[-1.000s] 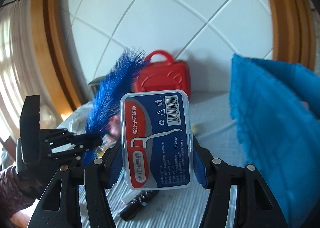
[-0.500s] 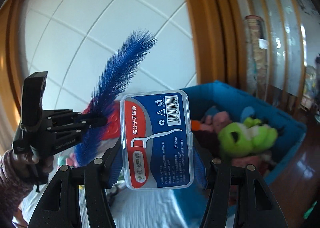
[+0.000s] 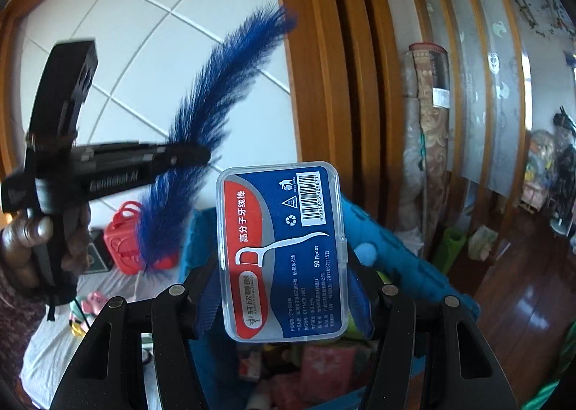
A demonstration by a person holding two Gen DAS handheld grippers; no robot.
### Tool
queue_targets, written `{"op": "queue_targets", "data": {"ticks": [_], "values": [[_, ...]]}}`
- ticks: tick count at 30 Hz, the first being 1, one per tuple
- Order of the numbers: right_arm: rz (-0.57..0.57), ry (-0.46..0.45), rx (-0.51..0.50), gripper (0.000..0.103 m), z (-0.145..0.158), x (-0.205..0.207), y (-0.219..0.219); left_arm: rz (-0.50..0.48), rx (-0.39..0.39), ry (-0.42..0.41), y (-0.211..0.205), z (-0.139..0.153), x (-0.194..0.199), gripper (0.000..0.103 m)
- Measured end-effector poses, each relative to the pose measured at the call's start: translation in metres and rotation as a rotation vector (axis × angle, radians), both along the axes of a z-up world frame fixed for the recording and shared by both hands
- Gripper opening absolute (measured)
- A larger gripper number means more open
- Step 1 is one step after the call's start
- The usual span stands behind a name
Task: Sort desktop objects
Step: 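Carry the floss box and blue brush into the blue crate and release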
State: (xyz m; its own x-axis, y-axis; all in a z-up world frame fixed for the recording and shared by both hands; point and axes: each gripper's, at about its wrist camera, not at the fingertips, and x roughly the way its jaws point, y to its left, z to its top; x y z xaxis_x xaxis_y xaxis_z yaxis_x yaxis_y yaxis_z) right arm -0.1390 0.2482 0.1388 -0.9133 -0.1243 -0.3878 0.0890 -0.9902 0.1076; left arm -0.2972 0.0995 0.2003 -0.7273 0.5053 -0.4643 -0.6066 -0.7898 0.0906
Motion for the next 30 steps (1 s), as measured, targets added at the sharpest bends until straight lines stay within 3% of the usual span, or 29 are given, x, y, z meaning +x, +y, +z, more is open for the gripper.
{"op": "queue_targets", "data": {"ticks": [5,8,10,11,12,14,15,19,22,26,30], "values": [[-0.008,-0.083,0.016,0.059,-0.017,-0.039,0.024,0.074,-0.023,-0.061,0.024,-0.022,-0.059,0.014],[-0.001,-0.123,0.027,0.060,-0.028,-0.061,0.028,0.128,-0.022,-0.081,0.029,-0.034,-0.082,0.024],[-0.008,-0.146,0.021,0.068,-0.033,-0.071,0.029,0.154,-0.012,-0.101,0.022,-0.041,-0.087,0.032],[-0.011,-0.144,0.023,0.082,-0.034,-0.073,0.028,0.167,-0.023,-0.098,0.020,-0.044,-0.089,0.033],[-0.014,-0.133,0.030,0.090,-0.034,-0.075,0.027,0.182,-0.039,-0.085,0.019,-0.046,-0.089,0.034],[-0.019,-0.107,0.045,0.090,-0.033,-0.074,0.023,0.205,-0.048,-0.051,0.014,-0.046,-0.082,0.036],[-0.011,-0.098,0.044,0.090,-0.033,-0.075,0.021,0.207,-0.042,-0.037,0.012,-0.044,-0.079,0.043],[0.005,-0.065,0.003,0.091,-0.036,-0.071,0.020,0.173,-0.028,0.044,0.007,-0.037,-0.057,0.083],[0.019,-0.055,-0.023,0.092,-0.039,-0.065,0.016,0.176,-0.051,0.091,0.004,-0.032,-0.045,0.083],[0.028,-0.020,-0.026,0.092,-0.034,-0.047,0.006,0.188,-0.021,0.110,-0.014,-0.034,-0.022,0.088],[0.030,0.023,-0.026,0.094,-0.032,-0.022,-0.007,0.204,-0.018,0.147,-0.037,-0.048,0.011,0.088]]}}
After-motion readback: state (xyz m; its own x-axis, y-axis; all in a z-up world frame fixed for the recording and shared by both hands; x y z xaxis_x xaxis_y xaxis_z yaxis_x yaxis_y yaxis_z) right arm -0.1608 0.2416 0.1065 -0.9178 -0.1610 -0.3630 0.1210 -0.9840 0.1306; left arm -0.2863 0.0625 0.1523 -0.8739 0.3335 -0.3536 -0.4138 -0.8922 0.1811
